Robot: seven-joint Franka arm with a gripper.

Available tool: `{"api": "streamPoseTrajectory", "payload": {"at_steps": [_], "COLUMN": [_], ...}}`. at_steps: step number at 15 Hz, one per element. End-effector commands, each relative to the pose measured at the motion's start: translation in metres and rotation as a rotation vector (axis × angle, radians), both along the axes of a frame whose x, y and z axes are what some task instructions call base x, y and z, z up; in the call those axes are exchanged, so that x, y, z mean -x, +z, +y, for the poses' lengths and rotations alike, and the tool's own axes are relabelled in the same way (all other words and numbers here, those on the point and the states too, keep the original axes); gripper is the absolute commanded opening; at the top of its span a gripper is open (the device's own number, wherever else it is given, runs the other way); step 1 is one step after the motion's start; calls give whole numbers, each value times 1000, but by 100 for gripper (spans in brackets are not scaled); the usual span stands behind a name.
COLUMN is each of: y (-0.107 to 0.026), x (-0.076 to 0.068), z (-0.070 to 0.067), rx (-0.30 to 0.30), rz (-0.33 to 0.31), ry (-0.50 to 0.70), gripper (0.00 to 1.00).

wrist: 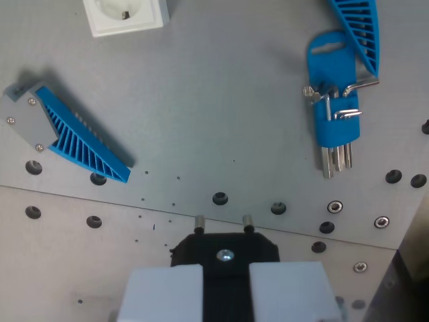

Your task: Move above the white socket

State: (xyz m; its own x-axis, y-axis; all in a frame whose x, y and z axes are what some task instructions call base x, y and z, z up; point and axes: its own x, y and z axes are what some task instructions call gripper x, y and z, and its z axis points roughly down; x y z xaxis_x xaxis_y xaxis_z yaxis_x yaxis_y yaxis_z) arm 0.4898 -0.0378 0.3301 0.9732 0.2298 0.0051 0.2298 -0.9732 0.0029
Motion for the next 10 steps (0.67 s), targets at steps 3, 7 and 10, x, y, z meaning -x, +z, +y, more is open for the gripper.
{"api": "streamPoseTrajectory", "payload": {"at_steps": [3,7,10], "y": [0,-1,-3], "x": [0,0,-1], "z": [0,0,1], "rx": [0,0,-1], "rz": [0,0,-1], "ry": [1,3,6], "gripper": [0,0,0]}}
